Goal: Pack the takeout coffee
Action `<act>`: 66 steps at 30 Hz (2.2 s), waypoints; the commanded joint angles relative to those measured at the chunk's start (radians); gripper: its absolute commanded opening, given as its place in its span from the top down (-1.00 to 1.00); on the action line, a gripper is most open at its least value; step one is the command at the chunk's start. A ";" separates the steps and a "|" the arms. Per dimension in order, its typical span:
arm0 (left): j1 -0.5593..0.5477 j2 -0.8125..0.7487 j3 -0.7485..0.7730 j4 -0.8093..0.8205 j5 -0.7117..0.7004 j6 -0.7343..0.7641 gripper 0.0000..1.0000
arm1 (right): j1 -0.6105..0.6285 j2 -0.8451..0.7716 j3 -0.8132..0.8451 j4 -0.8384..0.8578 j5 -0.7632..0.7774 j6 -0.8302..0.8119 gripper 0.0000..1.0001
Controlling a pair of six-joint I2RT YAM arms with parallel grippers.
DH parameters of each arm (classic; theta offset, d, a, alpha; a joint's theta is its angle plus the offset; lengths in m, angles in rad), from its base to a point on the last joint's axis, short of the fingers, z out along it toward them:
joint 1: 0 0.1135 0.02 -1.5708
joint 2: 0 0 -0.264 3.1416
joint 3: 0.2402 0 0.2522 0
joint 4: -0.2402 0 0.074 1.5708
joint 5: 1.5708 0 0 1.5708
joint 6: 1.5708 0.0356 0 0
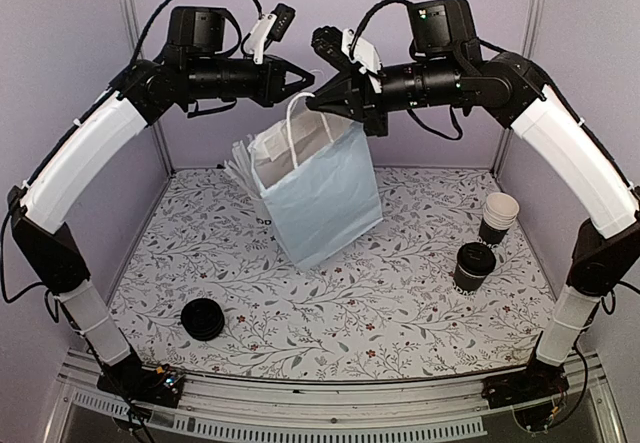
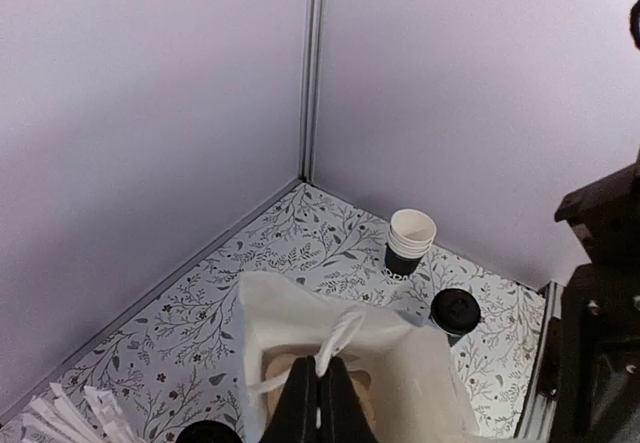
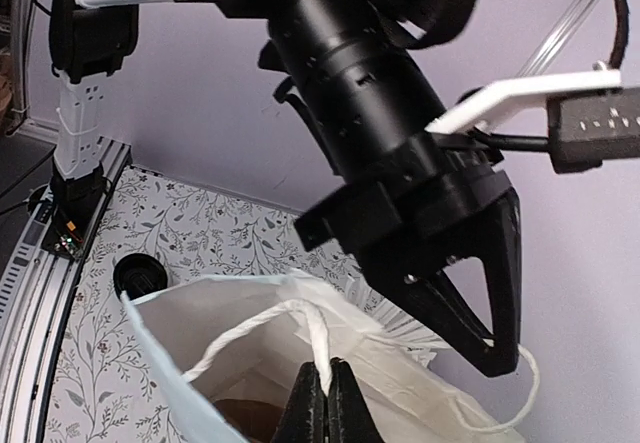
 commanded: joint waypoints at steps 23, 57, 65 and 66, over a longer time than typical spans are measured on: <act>0.111 0.013 0.173 0.014 0.045 -0.001 1.00 | -0.001 -0.018 0.142 0.025 0.004 0.009 1.00; 0.104 -0.029 0.098 0.104 0.063 -0.008 1.00 | 0.030 -0.003 0.181 -0.017 -0.021 -0.039 0.99; 0.103 -0.063 -0.030 0.131 0.069 -0.009 1.00 | 0.030 -0.007 0.121 -0.043 -0.048 -0.037 0.54; 0.104 -0.078 -0.080 0.146 0.081 -0.014 0.85 | 0.030 -0.014 0.104 -0.062 -0.073 -0.032 0.22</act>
